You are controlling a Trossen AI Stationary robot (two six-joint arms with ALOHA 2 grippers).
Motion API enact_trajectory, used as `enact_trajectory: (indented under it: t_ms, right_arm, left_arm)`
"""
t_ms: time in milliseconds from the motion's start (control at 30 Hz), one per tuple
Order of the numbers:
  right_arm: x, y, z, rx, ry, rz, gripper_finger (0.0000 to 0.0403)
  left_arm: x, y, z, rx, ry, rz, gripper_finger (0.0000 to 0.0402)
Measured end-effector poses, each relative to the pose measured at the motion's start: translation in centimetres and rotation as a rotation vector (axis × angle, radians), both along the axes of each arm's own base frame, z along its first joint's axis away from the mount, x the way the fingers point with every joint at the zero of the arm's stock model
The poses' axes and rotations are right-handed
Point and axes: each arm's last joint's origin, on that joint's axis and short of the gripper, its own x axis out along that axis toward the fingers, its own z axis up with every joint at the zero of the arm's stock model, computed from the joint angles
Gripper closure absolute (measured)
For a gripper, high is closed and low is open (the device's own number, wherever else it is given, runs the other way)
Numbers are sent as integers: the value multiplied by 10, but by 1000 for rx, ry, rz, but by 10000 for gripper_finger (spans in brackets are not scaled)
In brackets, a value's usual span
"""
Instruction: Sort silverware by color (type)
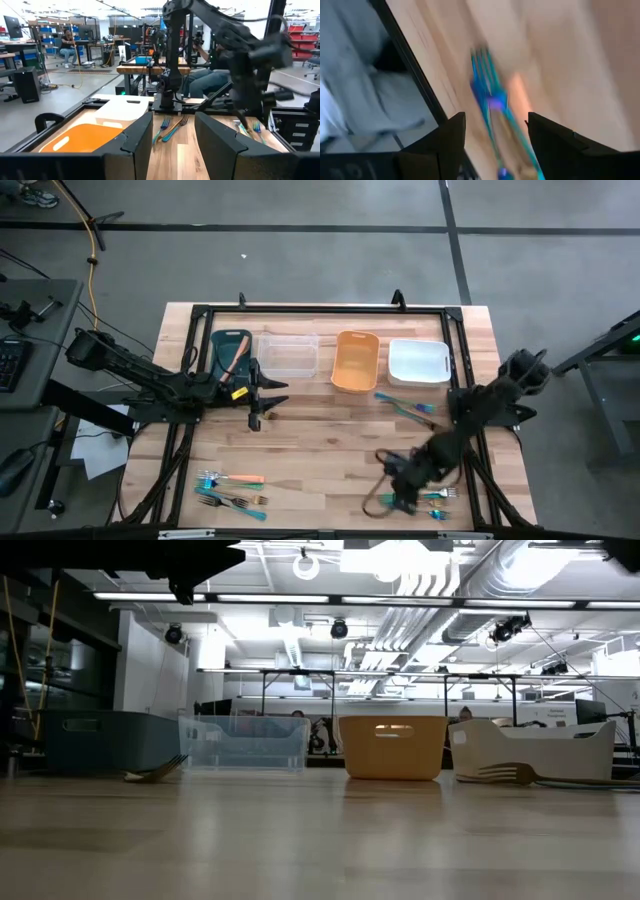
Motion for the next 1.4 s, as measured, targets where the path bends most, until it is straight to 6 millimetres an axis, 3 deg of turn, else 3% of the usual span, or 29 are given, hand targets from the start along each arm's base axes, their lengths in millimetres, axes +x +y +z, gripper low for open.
enact_trajectory:
  t_ms: [167, 300, 633, 1000, 1400]
  right_arm:
    - [-20, 27, -15, -65, 136, -16, 195]
    - [-31, 34, -27, -147, 189, -19, 195]
    - [-39, 25, -39, -320, 278, -64, 195]
    - [-35, 27, -39, -331, 187, -77, 195]
    - [-33, 30, -47, -331, 205, -73, 195]
  left_arm:
    - [0, 0, 0, 0, 0, 0, 263]
    - [0, 0, 0, 16, 2, 1, 263]
    - [0, 0, 0, 26, 2, 1, 263]
    - [0, -1, 0, 16, 2, -2, 263]
    - [0, -1, 0, -9, 0, -5, 263]
